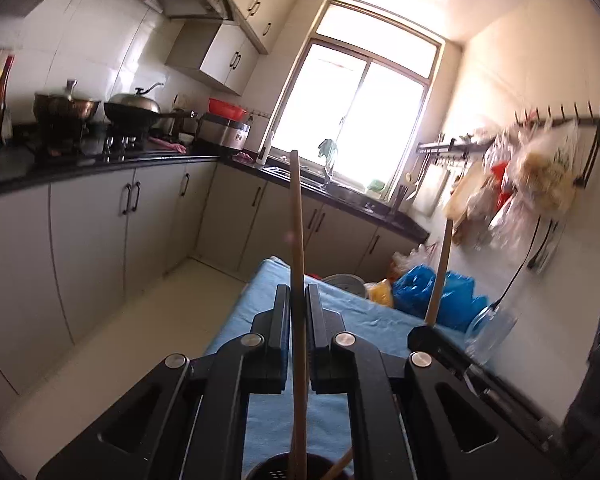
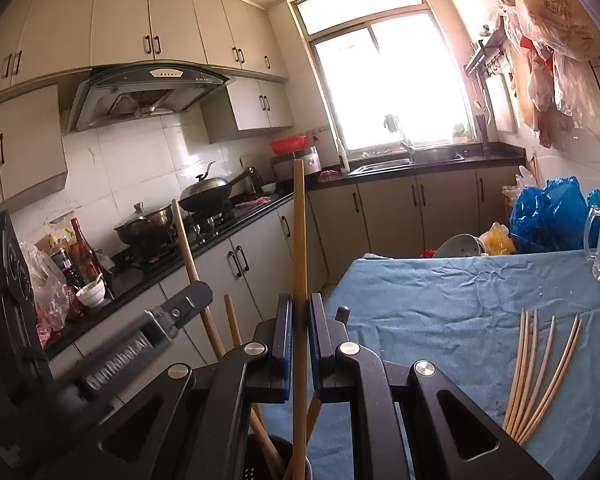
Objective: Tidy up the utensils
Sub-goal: 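Drop both chopsticks into the black holder by opening both grippers, then move both open grippers back over the loose chopsticks on the towel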
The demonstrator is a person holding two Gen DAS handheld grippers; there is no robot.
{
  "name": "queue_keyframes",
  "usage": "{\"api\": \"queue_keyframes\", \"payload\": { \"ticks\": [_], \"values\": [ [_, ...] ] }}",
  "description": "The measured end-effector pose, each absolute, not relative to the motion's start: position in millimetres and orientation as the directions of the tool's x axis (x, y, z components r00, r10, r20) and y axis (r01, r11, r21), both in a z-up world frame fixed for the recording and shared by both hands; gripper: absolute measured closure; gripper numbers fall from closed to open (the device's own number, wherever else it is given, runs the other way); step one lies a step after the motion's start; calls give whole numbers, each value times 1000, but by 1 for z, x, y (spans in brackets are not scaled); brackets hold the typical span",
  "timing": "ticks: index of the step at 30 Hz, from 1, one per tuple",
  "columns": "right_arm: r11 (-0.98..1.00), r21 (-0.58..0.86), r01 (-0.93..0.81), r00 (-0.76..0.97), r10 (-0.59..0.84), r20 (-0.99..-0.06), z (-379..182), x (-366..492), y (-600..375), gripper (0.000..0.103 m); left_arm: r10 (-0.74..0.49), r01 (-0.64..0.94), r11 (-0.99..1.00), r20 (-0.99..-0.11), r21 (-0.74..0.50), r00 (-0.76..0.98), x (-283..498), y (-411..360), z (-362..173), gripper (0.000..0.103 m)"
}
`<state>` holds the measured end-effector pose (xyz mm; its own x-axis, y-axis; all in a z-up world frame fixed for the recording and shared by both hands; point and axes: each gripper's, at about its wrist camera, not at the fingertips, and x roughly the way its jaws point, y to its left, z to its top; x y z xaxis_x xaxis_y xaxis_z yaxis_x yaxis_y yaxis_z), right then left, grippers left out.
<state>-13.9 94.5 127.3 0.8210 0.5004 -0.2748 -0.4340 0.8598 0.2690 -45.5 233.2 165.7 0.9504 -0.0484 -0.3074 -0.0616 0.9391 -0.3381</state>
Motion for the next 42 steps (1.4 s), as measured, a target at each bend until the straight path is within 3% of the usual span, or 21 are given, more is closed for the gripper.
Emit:
{"api": "queue_keyframes", "payload": {
  "ticks": [9,11,13,14,15,19,27,35,42],
  "values": [
    [857,261,-444,803,510,-308,119,-17,95,93,-22,-96,952,-379,-289,925,-55,229,159,96],
    [856,263,-445,803,512,-306,120,-18,93,91,-8,-107,955,-387,-275,922,-60,227,160,90],
    [856,263,-446,804,512,-303,121,-20,91,79,10,-122,956,-388,-266,922,-67,227,163,74],
    [857,266,-442,808,509,-296,123,-22,88,67,29,-140,954,-384,-264,923,-72,228,165,68],
    [858,268,-439,813,506,-289,125,-24,86,64,38,-148,953,-379,-265,924,-75,228,167,67],
    [858,278,-433,822,502,-269,133,-34,73,58,51,-162,947,-366,-279,929,-97,227,176,64],
    [884,278,-376,865,442,-237,142,-62,25,39,92,-171,963,-342,-208,935,-136,194,192,51],
    [935,290,-204,906,293,-305,119,-79,-62,35,81,-116,990,-352,-80,932,-156,132,191,39],
    [951,308,-29,905,155,-395,89,-85,-147,34,27,-33,999,-421,-7,907,-152,80,178,38]
  ]
}}
